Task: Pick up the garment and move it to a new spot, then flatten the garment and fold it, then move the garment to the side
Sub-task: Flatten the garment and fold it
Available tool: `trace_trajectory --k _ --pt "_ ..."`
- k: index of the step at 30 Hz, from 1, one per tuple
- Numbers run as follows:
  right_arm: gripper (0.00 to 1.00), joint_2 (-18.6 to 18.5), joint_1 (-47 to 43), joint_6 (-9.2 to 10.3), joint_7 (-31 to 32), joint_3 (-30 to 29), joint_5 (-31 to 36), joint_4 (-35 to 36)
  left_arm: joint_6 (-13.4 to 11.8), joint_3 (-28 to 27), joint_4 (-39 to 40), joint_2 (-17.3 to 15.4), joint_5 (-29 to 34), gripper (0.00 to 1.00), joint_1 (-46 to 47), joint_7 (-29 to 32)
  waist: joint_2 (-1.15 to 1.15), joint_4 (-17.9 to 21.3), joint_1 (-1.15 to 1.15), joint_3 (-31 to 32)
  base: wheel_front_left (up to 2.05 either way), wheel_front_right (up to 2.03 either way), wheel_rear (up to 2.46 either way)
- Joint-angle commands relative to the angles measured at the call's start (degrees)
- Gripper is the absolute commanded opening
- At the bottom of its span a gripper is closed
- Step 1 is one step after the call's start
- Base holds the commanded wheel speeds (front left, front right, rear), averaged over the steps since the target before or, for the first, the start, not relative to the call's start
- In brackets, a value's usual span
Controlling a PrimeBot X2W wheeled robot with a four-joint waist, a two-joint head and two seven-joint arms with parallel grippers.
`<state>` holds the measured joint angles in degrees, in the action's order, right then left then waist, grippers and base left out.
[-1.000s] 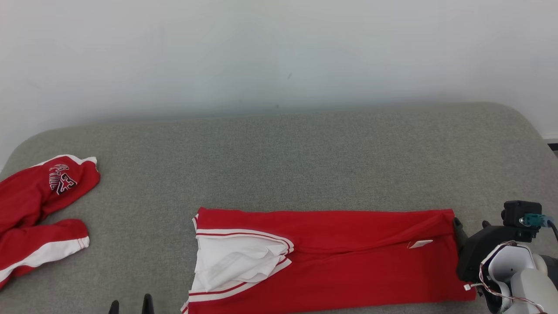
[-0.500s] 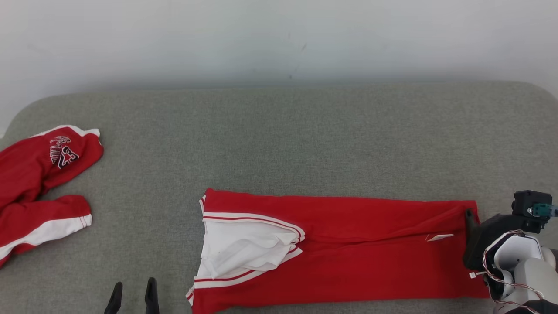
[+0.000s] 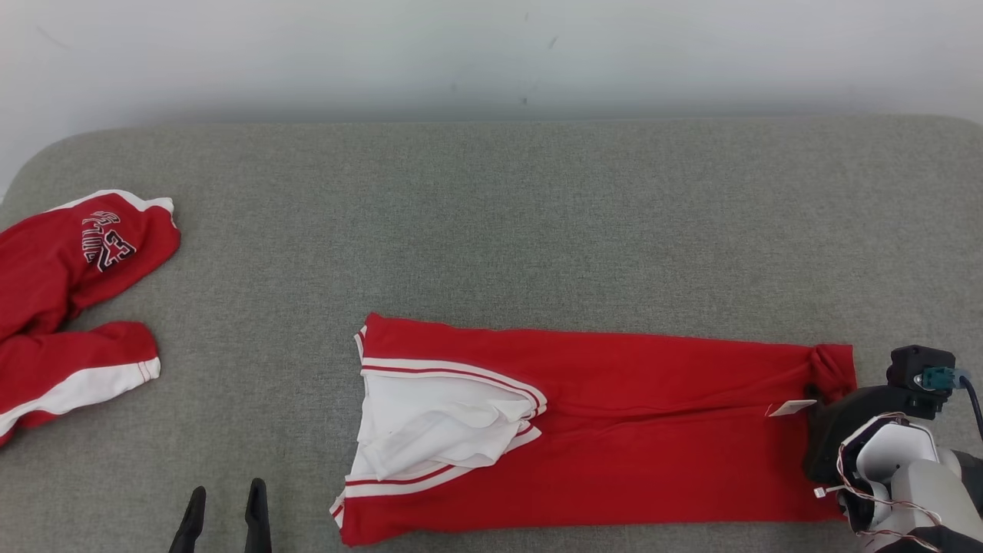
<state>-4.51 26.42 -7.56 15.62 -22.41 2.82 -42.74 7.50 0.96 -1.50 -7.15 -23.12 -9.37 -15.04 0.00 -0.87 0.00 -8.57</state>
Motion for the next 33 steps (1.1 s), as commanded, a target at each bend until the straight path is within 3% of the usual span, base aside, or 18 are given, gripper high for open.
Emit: trace_trajectory --k 1,12,13,14,15,25,33 --pt "1.00 0.5 -0.8 0.18 0.4 -0.2 0.6 -1.1 0.0 -0.1 -0.1 -0.2 0.0 1.00 -0.1 -0.2 0.00 0.1 0.00 0.1 0.00 0.00 0.00" --pt "1.00 0.6 -0.5 0.18 1.6 -2.0 1.9 -4.6 0.0 0.4 -0.3 -0.7 -0.6 1.00 -1.0 -0.2 0.00 -0.2 0.00 0.1 0.00 0.00 0.00" --pt "0.44 0.7 -0.4 0.18 1.9 -2.1 1.9 -5.0 0.0 0.4 -0.3 -0.8 -0.6 1.00 -1.0 -0.2 0.00 -0.3 0.00 0.0 0.00 0.00 0.00" --pt "0.29 0.7 -0.3 0.18 1.9 -2.1 2.0 -5.3 0.0 0.3 -0.3 -0.8 -0.6 1.00 -0.9 -0.2 0.00 -0.3 0.00 0.0 0.00 0.00 0.00" --pt "0.00 0.7 -0.1 0.18 1.7 -2.0 2.1 -5.5 0.0 0.3 -0.2 -0.9 -0.6 1.00 -0.9 -0.2 0.00 -0.4 0.00 -0.1 0.00 0.00 0.00" --pt "0.00 -1.0 1.2 0.29 -2.4 -4.8 2.3 -4.0 0.0 0.0 -0.4 -0.5 -0.3 1.00 -1.1 -0.2 0.00 0.1 0.00 0.1 0.00 0.00 0.00" --pt "0.00 -2.2 2.6 0.20 -4.4 -13.4 6.3 1.5 0.0 -0.1 -0.3 -0.2 0.1 1.00 -1.4 -0.2 0.00 1.1 0.00 0.6 0.00 0.00 0.00"
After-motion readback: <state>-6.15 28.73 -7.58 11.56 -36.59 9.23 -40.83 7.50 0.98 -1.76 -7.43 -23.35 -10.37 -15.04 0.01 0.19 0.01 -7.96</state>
